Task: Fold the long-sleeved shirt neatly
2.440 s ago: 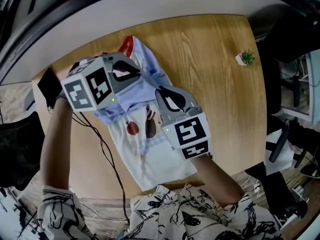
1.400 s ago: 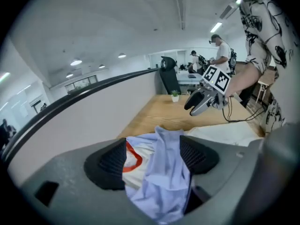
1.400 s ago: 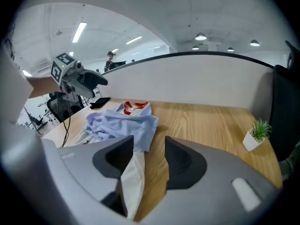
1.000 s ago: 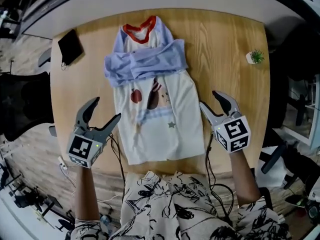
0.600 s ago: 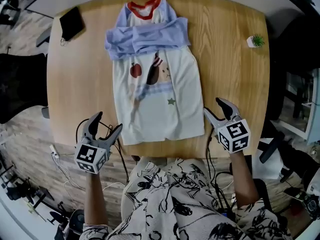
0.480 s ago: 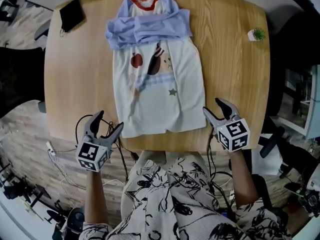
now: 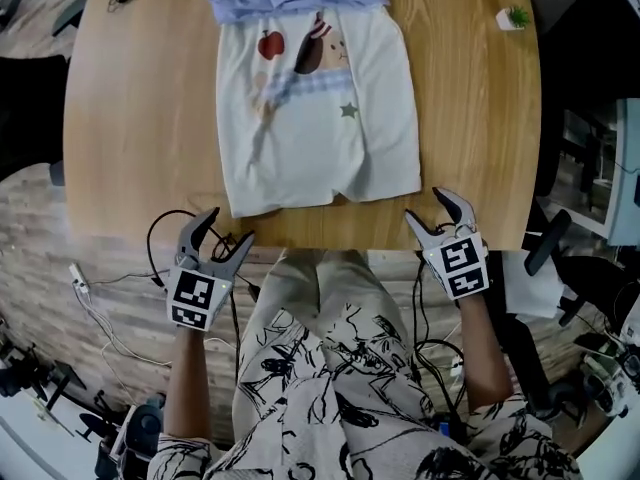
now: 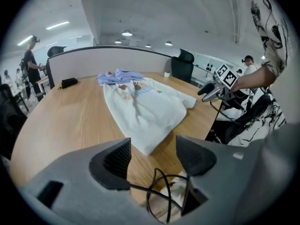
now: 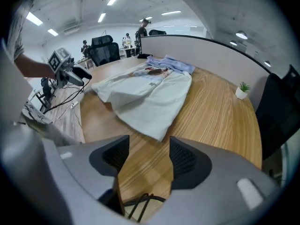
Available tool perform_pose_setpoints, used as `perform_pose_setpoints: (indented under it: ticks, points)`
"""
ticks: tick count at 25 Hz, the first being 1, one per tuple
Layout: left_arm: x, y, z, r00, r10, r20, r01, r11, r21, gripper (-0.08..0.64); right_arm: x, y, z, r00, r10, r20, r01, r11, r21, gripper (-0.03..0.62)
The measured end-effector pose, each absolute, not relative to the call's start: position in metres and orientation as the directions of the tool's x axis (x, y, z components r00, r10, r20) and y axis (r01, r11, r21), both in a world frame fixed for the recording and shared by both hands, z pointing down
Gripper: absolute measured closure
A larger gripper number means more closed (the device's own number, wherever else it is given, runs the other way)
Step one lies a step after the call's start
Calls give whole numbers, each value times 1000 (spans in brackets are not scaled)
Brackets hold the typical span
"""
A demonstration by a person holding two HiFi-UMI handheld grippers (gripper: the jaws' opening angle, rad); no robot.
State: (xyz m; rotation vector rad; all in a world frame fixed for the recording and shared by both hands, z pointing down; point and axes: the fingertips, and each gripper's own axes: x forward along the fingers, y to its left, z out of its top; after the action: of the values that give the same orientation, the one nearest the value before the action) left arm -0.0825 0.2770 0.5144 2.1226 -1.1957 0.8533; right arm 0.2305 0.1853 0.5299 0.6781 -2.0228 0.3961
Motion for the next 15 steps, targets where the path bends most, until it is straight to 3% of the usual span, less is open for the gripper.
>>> perform_pose_setpoints:
  ticks: [6,10,14,15]
  points:
    - [-81,281,533,305,-564,767,-884,-468,8,309,255,225,529,-339,-344,876,-607,791,76,308]
    - [-82,278,540,274,-577,769,-887,-460,-30,348,235,203,530,-405,-435,804,-546,821,168,313]
    - [-80,273,546,267,-584,767,-900,-435,-18,389,223,184,547,-465,-424,777,-515,844,153,318]
    - [-82,272,547,269,-586,764,-905,-425,-7,401,222,180,548,-482,-422,768,-521,842,135,344]
